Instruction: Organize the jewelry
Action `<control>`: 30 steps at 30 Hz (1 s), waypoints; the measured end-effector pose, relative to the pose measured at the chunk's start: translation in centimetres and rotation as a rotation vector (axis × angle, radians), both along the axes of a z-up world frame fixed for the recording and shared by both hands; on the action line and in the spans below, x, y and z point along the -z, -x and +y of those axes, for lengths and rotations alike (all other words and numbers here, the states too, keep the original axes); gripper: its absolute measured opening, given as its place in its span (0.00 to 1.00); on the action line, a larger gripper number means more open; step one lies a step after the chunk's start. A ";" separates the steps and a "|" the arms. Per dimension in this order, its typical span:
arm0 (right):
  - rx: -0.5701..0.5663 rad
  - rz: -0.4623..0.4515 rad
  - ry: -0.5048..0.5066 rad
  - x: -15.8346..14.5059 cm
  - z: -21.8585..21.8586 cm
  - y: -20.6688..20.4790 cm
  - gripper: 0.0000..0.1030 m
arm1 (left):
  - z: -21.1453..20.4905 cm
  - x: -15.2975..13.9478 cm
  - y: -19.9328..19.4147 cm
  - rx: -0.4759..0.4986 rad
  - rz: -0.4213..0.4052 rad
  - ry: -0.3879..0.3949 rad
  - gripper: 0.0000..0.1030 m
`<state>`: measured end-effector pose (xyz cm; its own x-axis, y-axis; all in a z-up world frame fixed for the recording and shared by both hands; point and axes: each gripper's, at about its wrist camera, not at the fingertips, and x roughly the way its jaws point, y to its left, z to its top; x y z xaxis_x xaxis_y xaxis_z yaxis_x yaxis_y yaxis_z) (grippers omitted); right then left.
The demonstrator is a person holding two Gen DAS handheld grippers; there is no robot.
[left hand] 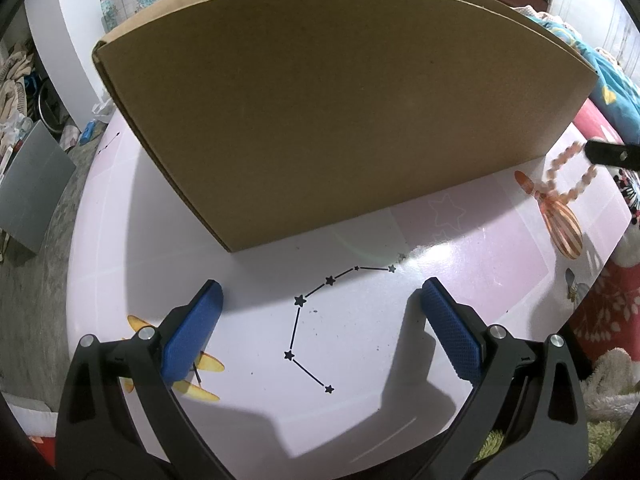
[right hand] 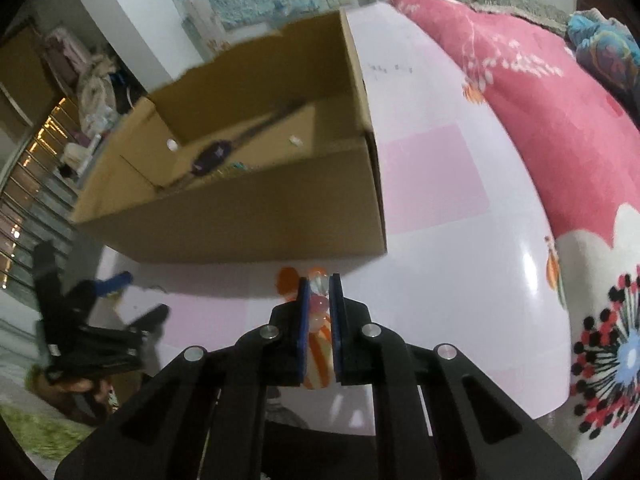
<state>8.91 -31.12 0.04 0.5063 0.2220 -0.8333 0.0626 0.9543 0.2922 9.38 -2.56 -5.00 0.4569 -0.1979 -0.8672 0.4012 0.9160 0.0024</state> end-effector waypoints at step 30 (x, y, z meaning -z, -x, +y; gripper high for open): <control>-0.441 0.120 0.190 2.2 6.5 3.8 0.28 | -0.3 -0.1 -0.3 0.001 -0.002 0.000 0.93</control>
